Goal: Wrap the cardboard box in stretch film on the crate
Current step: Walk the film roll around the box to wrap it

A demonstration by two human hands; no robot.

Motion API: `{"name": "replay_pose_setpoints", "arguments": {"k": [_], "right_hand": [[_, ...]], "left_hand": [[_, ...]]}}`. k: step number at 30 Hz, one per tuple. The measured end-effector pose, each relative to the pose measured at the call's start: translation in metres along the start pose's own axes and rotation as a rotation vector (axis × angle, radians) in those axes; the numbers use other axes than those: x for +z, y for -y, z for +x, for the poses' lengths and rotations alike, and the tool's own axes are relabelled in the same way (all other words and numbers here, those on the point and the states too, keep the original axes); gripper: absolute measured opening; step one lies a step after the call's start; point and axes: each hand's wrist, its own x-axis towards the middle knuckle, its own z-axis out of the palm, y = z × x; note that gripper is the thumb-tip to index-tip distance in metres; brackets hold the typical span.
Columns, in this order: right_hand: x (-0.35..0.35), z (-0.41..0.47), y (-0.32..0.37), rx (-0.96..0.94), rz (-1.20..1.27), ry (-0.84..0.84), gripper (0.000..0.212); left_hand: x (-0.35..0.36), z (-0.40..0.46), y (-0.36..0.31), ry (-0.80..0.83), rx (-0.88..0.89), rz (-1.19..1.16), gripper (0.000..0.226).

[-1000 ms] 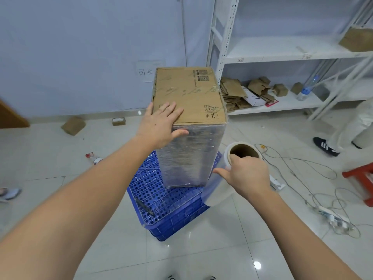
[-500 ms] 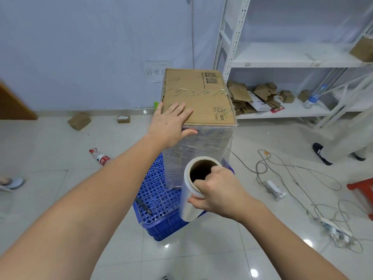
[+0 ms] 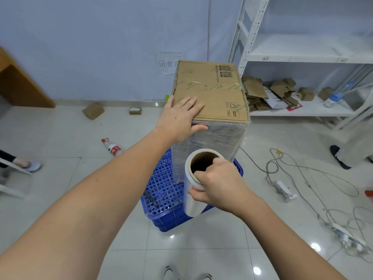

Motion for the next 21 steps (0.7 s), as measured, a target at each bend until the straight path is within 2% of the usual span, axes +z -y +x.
{"name": "replay_pose_setpoints", "arguments": {"k": [21], "right_hand": [[-0.005,-0.025,-0.007,-0.027,-0.091,0.033,0.038]], "left_hand": [[0.000,-0.008,0.001,-0.007,-0.041,-0.038,0.089]]}}
